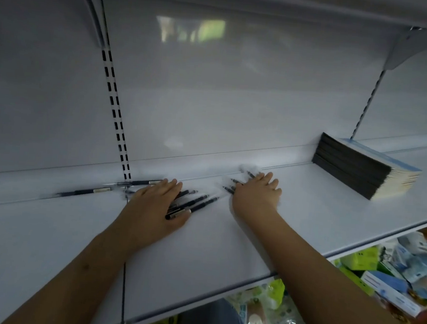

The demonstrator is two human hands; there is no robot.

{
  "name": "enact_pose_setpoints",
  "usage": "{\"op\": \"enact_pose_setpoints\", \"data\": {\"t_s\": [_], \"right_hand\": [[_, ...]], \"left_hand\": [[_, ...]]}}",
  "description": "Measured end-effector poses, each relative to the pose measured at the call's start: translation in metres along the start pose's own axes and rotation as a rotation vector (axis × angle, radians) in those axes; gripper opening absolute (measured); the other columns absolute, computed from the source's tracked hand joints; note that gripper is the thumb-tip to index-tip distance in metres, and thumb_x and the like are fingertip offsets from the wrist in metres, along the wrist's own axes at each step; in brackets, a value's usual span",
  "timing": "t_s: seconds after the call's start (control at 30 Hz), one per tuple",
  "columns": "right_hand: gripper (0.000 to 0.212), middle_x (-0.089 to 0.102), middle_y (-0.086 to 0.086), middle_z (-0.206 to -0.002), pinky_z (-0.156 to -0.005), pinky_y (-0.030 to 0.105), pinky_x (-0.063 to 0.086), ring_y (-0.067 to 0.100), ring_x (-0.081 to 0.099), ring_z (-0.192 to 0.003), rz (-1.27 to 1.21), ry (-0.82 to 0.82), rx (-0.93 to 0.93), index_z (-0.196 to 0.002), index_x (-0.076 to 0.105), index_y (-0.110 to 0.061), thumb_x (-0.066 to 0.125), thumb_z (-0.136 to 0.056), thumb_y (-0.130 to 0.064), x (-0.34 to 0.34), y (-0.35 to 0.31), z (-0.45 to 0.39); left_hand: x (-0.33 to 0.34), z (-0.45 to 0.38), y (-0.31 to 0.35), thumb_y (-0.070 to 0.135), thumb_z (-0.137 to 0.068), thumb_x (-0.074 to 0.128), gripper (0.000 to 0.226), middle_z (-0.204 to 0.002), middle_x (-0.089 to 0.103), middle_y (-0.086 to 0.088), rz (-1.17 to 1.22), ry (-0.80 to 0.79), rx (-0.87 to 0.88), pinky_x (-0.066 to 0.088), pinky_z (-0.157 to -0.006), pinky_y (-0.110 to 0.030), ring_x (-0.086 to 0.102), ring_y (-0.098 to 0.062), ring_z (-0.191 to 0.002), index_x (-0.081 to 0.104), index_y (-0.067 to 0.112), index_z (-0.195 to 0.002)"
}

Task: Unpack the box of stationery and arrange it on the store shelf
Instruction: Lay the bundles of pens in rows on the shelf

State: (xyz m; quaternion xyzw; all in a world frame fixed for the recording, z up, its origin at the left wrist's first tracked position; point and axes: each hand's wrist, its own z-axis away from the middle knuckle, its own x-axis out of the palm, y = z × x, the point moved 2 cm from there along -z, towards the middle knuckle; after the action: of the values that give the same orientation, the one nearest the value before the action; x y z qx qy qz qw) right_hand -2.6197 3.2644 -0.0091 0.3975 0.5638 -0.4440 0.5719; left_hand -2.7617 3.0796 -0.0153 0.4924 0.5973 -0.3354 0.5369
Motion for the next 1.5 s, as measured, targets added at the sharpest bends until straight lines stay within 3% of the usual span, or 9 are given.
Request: {"op": "enact_pose_setpoints", "data": {"t_s": [0.2, 0.4, 0.63, 0.9, 1.03, 1.13, 1.27, 1.43, 1.5], "right_hand": [[0.074, -0.015, 0.017, -0.161, -0.104, 0.053, 0.029, 0.042, -0.005, -0.147, -0.006, -0.044, -0.016, -0.154, -0.008, -0.006, 0.013, -0.101, -0.054, -0.001, -0.015, 0.011], [0.068, -0.005, 0.013, -0.163, -0.119, 0.054, 0.0, 0.032, -0.007, -0.15, -0.088, 0.241, -0.279, -0.156, 0.003, -0.011, 0.016, -0.102, -0.052, -0.003, -0.012, 0.031], [0.061, 0.055, 0.015, -0.136, -0.112, 0.045, 0.031, 0.032, 0.045, -0.132, -0.414, 0.519, -0.476, -0.128, 0.058, -0.003, 0.022, -0.096, -0.042, 0.008, -0.015, 0.036], [0.046, 0.062, 0.003, -0.09, -0.077, 0.033, 0.039, 0.027, 0.058, -0.094, -0.452, 0.454, -0.662, -0.093, 0.061, -0.01, 0.022, -0.102, -0.034, 0.01, -0.028, 0.044], [0.036, 0.067, -0.002, -0.107, -0.091, 0.027, 0.043, 0.009, 0.06, -0.099, -0.843, 0.338, -0.657, -0.113, 0.066, -0.01, 0.034, -0.105, -0.025, -0.004, -0.026, 0.059], [0.028, 0.065, -0.019, -0.096, -0.072, 0.02, 0.048, 0.002, 0.063, -0.076, -1.05, 0.271, -0.727, -0.122, 0.058, -0.023, 0.047, -0.099, -0.014, -0.017, -0.031, 0.07], [0.069, 0.053, -0.011, -0.082, -0.072, 0.016, 0.048, 0.017, 0.054, -0.068, -1.17, 0.154, -0.935, -0.141, 0.04, -0.035, 0.075, -0.084, -0.019, -0.039, -0.046, 0.098], [0.014, 0.068, -0.008, -0.083, -0.068, 0.015, 0.045, 0.003, 0.061, -0.073, -1.327, 0.164, -0.984, -0.098, 0.074, -0.008, 0.068, -0.088, -0.015, -0.063, -0.077, 0.115], [0.017, 0.059, -0.008, -0.067, -0.058, 0.015, 0.039, 0.005, 0.049, -0.059, -1.506, 0.144, -0.865, -0.089, 0.073, -0.01, 0.06, -0.094, -0.021, -0.071, -0.079, 0.112]], "left_hand": [[-0.001, 0.003, -0.006, 0.072, -0.091, 0.028, 0.08, -0.164, 0.013, 0.007, 0.008, -0.041, -0.015, 0.007, -0.12, -0.035, 0.007, -0.01, -0.151, 0.018, 0.028, -0.157], [-0.005, 0.005, -0.013, 0.07, -0.087, 0.045, 0.075, -0.141, 0.044, 0.005, 0.116, -0.015, -0.014, 0.031, -0.108, -0.033, 0.031, -0.013, -0.134, 0.039, 0.026, -0.147], [-0.012, 0.004, -0.023, 0.042, -0.082, 0.062, 0.029, -0.096, 0.056, 0.003, 0.055, 0.004, -0.132, 0.043, -0.071, -0.029, 0.056, -0.017, -0.093, 0.057, 0.019, -0.1], [-0.019, 0.0, -0.024, 0.043, -0.094, 0.052, 0.028, -0.103, 0.063, -0.004, -0.18, 0.052, -0.071, 0.037, -0.069, -0.03, 0.061, -0.024, -0.092, 0.049, 0.016, -0.099], [-0.038, -0.004, -0.026, 0.044, -0.096, 0.051, 0.026, -0.089, 0.06, 0.001, -0.033, 0.122, -0.12, 0.042, -0.068, -0.032, 0.06, -0.022, -0.084, 0.049, 0.018, -0.098], [-0.058, -0.007, -0.031, 0.044, -0.095, 0.055, 0.023, -0.083, 0.059, 0.006, 0.228, 0.207, -0.207, 0.046, -0.066, -0.032, 0.058, -0.015, -0.076, 0.053, 0.022, -0.097], [-0.072, -0.011, -0.033, 0.031, -0.09, 0.061, 0.012, -0.086, 0.064, 0.002, 0.54, 0.278, -0.274, 0.055, -0.073, -0.04, 0.063, -0.019, -0.078, 0.058, 0.021, -0.096], [-0.066, -0.012, -0.028, 0.042, -0.088, 0.058, 0.017, -0.082, 0.063, 0.007, 0.437, 0.237, -0.231, 0.05, -0.067, -0.033, 0.061, -0.012, -0.075, 0.057, 0.026, -0.093], [-0.059, -0.008, -0.033, 0.037, -0.088, 0.057, 0.014, -0.073, 0.059, 0.007, 0.466, 0.228, -0.264, 0.044, -0.059, -0.03, 0.055, -0.012, -0.064, 0.053, 0.026, -0.082]]}}
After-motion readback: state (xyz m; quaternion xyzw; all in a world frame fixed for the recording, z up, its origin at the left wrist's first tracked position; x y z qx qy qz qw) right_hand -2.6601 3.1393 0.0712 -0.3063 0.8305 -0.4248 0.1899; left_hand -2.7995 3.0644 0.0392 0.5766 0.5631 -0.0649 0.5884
